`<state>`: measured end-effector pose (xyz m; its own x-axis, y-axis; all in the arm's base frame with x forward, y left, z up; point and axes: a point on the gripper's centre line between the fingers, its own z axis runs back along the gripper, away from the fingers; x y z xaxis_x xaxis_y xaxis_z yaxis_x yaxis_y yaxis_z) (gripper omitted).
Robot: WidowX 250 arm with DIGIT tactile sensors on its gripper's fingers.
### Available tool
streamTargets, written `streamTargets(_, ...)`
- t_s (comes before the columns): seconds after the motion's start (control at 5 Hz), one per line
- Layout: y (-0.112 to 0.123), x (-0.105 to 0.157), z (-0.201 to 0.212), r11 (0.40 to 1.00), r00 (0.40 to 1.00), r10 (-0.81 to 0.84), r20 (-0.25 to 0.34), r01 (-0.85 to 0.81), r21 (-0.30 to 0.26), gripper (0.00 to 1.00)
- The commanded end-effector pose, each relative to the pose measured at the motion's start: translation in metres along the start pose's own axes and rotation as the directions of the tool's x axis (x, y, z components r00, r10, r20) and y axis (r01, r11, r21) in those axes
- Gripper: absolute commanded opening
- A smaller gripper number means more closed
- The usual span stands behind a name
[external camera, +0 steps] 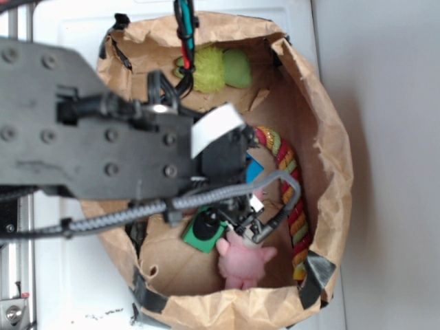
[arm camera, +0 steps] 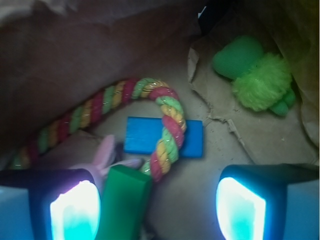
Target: Grab the green block.
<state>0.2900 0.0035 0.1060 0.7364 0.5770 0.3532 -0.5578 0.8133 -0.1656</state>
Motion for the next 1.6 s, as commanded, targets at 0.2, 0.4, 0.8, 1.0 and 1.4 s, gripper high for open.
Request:
streamTargets(0.2,-0.005,-0.038,0.004,0.987,0.987,-0.161,-0.007,0.161,-0.017,1.0)
streamTargets(0.4,-0.014,-0.038,-0.009,0.982,0.982,-0.187,-0.023,0.187,-0.004,1.0)
streamTargets(0.8,-0.024,-0.042,-0.022,0.974,0.973,-0.227,-0.031,0.227,0.019,1.0)
streamTargets(1.0,-0.031,-0.038,-0.028,0.975,0.975,-0.218,-0.044,0.22,0.031,1.0)
streamTargets(1.4,-0.041,-0.025,-0.032,0.985,0.985,-0.164,-0.059,0.167,0.049,1.0)
